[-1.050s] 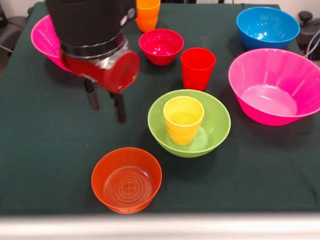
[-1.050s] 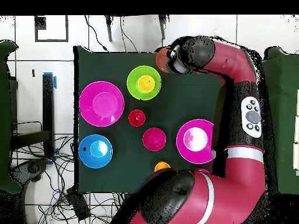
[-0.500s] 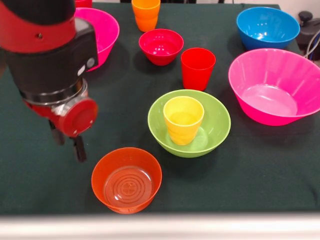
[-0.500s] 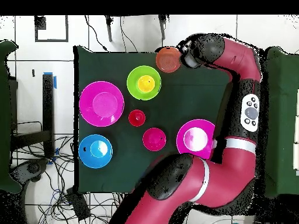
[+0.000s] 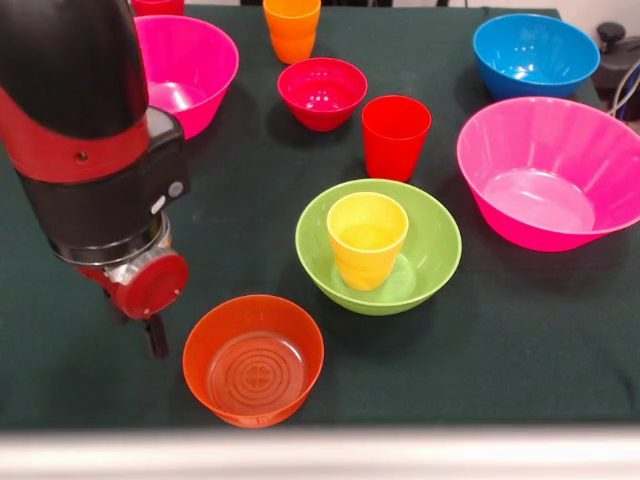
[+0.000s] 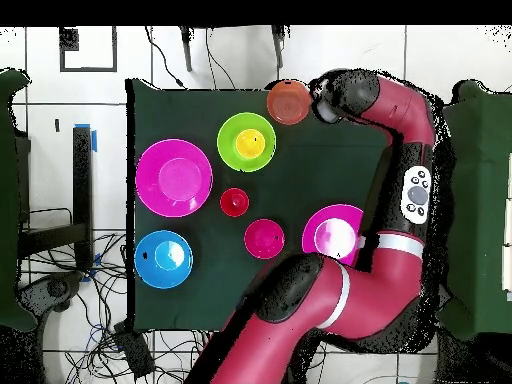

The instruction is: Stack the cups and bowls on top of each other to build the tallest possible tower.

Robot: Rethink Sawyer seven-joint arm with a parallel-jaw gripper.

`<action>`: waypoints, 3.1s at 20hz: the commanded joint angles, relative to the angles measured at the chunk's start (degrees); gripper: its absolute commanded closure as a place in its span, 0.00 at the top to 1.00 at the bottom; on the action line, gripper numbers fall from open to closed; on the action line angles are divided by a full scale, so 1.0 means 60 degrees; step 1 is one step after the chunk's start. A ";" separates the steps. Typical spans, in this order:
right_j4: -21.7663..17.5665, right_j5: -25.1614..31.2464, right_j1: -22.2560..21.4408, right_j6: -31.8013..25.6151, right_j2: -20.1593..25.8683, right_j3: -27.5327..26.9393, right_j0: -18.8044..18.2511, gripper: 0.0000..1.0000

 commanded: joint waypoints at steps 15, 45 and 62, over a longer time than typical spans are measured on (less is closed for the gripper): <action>0.0326 0.0902 -0.0576 -0.2564 0.0771 0.0998 0.0055 1.00; 0.0113 -0.0311 0.0385 -0.1627 0.0647 0.0669 0.0704 1.00; -0.0778 0.0534 0.1240 -0.1397 -0.0483 -0.0187 0.1233 1.00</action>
